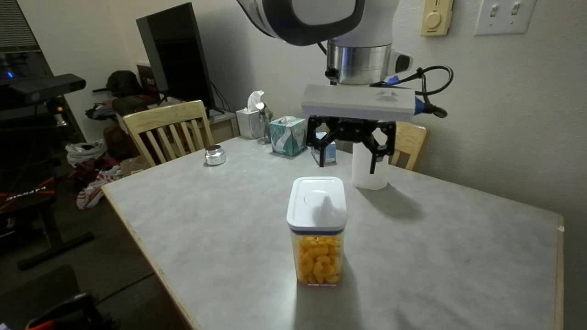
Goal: Open the container lid
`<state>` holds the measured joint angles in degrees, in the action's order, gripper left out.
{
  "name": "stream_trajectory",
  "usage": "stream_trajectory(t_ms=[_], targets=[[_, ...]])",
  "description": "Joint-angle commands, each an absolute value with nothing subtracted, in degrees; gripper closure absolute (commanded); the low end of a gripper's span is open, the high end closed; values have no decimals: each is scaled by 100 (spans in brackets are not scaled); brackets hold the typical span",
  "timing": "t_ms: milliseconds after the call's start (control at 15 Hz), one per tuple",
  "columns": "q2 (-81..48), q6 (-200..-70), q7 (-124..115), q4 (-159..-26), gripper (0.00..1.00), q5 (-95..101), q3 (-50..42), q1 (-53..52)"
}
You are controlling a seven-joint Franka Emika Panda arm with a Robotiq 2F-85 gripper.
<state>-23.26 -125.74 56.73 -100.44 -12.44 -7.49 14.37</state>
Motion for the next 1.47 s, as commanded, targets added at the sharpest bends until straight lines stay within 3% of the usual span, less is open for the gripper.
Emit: stream_trajectory(t_ms=[0, 667, 1400], targets=[[-2272, -12186, 5523, -9985, 30, -1062, -562, 1494], [-2033, -12013, 4933, -10292, 100, -541, -554, 1419], [-1682, -12142, 4409, -11088, 100, -548, -576, 1421]])
